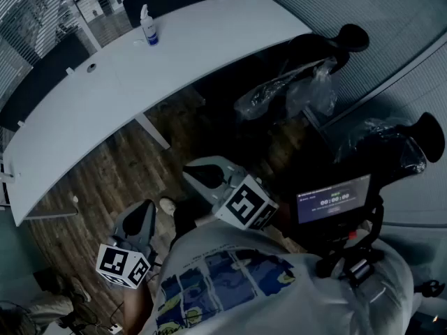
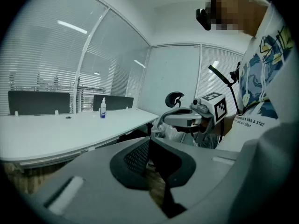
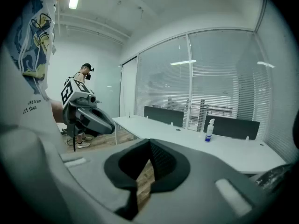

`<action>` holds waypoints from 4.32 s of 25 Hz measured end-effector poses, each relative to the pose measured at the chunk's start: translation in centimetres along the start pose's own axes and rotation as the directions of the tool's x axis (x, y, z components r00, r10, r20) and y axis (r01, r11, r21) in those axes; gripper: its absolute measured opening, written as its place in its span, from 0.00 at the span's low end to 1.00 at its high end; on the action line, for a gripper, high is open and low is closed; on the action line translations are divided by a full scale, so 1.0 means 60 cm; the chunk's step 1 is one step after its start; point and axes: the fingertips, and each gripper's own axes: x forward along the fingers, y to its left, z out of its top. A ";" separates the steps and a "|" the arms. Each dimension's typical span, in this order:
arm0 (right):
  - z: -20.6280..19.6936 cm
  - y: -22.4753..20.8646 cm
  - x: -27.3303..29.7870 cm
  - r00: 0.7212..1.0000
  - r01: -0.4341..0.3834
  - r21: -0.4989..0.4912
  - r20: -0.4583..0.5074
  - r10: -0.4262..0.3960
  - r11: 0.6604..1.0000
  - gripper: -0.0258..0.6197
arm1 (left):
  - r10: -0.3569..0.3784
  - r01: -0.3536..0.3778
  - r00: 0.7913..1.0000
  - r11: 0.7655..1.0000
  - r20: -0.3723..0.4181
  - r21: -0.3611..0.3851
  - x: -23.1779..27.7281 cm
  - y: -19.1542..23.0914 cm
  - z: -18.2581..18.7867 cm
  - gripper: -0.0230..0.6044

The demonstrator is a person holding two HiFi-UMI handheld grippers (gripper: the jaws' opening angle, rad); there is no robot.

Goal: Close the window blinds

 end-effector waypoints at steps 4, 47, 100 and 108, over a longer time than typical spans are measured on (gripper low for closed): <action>-0.015 -0.012 -0.010 1.000 -0.008 -0.002 0.003 0.008 1.000 0.04 | 0.011 -0.011 1.000 1.000 -0.003 0.003 0.017 -0.008 -0.004 0.05; 0.124 -0.427 0.517 1.000 -0.009 -0.053 -0.025 0.008 0.999 0.06 | 0.213 -0.217 0.974 0.975 0.073 0.055 0.253 0.604 0.232 0.05; 0.046 -0.825 0.702 0.972 0.185 0.116 -0.168 -0.164 0.976 0.06 | 0.750 -0.734 0.642 0.542 0.159 0.410 0.751 1.363 0.723 0.25; 0.038 -0.824 0.703 0.970 0.187 0.115 -0.182 -0.164 0.976 0.06 | 0.627 -0.519 0.749 0.755 0.212 -0.400 0.742 1.379 0.714 0.25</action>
